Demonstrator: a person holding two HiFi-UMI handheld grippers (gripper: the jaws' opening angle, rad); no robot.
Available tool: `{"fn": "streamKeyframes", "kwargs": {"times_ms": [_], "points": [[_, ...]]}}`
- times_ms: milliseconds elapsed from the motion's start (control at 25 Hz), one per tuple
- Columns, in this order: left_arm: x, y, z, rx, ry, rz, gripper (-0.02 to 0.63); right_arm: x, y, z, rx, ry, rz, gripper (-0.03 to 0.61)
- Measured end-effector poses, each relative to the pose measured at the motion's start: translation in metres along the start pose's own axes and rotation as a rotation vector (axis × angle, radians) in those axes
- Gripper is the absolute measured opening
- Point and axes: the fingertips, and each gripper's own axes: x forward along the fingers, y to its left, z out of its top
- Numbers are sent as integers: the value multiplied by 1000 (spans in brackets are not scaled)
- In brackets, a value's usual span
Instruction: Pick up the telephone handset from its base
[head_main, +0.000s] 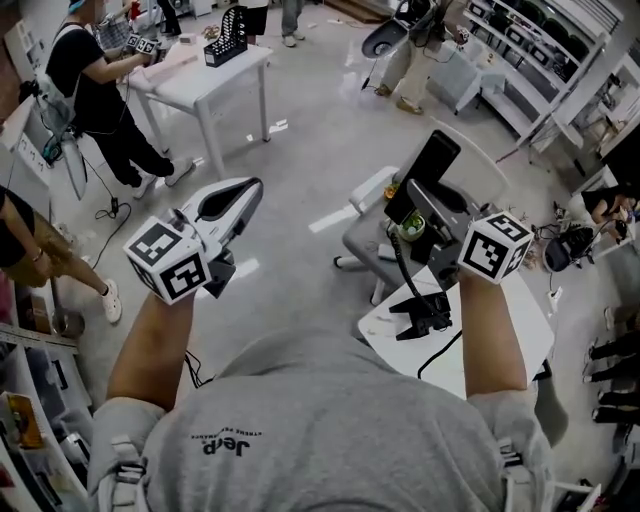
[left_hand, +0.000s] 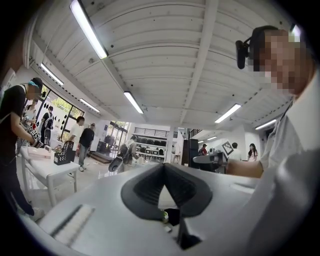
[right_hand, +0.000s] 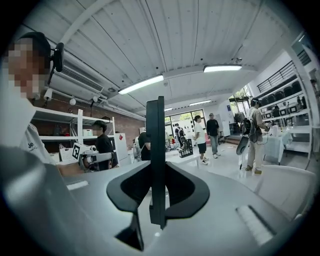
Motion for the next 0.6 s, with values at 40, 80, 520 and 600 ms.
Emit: {"fn": "streamKeyframes", "kwargs": {"times_ms": [40, 80, 520, 600], "points": [[0, -1, 1, 0, -2, 2, 51, 1, -1, 1, -1, -1, 2, 77], [1, -1, 2, -1, -4, 3, 51, 1, -2, 1, -1, -2, 2, 77], [4, -3, 7, -15, -6, -13, 51, 0, -1, 3, 1, -1, -2, 77], [3, -4, 8, -16, -6, -16, 51, -1, -1, 4, 3, -1, -4, 77]]}}
